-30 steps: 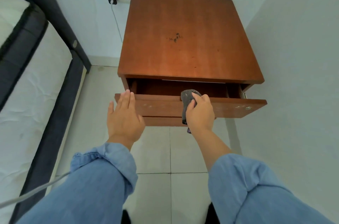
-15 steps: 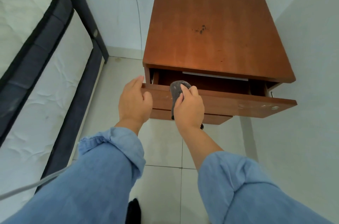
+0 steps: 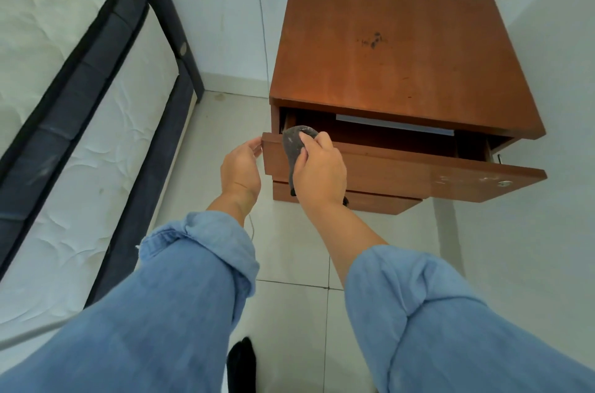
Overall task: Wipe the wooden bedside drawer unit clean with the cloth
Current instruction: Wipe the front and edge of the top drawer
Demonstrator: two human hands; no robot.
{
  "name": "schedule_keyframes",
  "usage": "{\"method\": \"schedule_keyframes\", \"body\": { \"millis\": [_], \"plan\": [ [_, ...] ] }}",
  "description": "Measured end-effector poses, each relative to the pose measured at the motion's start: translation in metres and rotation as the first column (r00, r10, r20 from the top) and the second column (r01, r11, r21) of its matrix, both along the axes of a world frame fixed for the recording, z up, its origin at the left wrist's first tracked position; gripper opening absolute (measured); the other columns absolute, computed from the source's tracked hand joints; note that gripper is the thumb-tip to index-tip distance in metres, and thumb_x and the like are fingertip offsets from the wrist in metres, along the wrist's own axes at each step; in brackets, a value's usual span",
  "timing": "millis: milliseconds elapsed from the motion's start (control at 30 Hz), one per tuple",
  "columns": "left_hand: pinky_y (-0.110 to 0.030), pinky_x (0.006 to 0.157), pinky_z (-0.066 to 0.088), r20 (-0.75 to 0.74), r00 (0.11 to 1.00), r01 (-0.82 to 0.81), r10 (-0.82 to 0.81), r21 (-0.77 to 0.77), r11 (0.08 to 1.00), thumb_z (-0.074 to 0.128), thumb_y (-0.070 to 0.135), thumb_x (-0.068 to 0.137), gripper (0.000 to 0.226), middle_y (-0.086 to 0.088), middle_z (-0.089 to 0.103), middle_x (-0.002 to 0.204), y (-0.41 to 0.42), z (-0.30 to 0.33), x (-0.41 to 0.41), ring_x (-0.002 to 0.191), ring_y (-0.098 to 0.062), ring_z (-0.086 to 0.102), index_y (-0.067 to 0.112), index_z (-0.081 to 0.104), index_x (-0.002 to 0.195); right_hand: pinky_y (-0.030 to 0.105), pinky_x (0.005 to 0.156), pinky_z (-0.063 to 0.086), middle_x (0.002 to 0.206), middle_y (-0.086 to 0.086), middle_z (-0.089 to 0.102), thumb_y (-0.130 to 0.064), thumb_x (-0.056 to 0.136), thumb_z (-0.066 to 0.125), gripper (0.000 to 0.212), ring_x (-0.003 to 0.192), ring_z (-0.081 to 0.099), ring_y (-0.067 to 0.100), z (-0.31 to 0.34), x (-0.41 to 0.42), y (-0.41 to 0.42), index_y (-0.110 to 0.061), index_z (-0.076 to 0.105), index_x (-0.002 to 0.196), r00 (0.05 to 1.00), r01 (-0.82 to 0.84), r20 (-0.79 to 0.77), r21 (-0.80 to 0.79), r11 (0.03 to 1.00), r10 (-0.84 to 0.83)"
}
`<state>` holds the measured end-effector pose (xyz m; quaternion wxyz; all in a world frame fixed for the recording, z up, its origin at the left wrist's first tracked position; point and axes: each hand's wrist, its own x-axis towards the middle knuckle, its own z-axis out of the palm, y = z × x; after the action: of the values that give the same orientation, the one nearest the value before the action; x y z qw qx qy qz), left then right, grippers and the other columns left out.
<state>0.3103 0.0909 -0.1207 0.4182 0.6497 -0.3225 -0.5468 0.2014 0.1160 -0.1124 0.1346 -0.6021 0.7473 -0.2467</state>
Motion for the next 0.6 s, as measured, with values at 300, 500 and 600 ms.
{"method": "schedule_keyframes", "body": {
  "millis": [300, 500, 600],
  "plan": [
    [-0.035, 0.104, 0.039, 0.150, 0.985, 0.079, -0.080, 0.010, 0.997, 0.033, 0.019, 0.093, 0.037, -0.003, 0.065, 0.116, 0.017, 0.004, 0.010, 0.114, -0.019, 0.056, 0.018, 0.066, 0.110, 0.038, 0.082, 0.048, 0.113, 0.000, 0.059, -0.010, 0.088, 0.055, 0.036, 0.097, 0.056, 0.026, 0.007, -0.005, 0.009, -0.027, 0.060, 0.120, 0.936, -0.330, -0.061, 0.185, 0.926, 0.346],
    [-0.035, 0.096, 0.044, 0.494, 0.708, 0.505, -0.505, 0.146, 0.851, 0.045, 0.021, 0.089, 0.029, -0.004, 0.067, 0.113, 0.045, 0.005, -0.011, 0.106, -0.024, 0.059, 0.017, 0.070, 0.104, 0.037, 0.081, 0.048, 0.113, -0.001, 0.060, -0.012, 0.092, 0.045, 0.032, 0.097, 0.056, 0.025, -0.006, -0.076, 0.057, -0.025, 0.059, 0.117, 0.996, -0.065, -0.039, 0.287, 0.956, 0.079],
    [-0.035, 0.093, 0.048, 0.540, 0.622, 0.594, -0.567, 0.146, 0.791, 0.045, 0.008, 0.084, 0.031, -0.002, 0.068, 0.105, 0.043, 0.007, -0.043, 0.100, -0.023, 0.061, 0.024, 0.067, 0.099, 0.034, 0.072, 0.051, 0.104, 0.000, 0.066, -0.018, 0.091, 0.043, 0.028, 0.087, 0.061, 0.021, 0.005, -0.120, 0.069, -0.027, 0.055, 0.116, 0.991, 0.099, 0.055, 0.299, 0.949, -0.121]
  ]
}}
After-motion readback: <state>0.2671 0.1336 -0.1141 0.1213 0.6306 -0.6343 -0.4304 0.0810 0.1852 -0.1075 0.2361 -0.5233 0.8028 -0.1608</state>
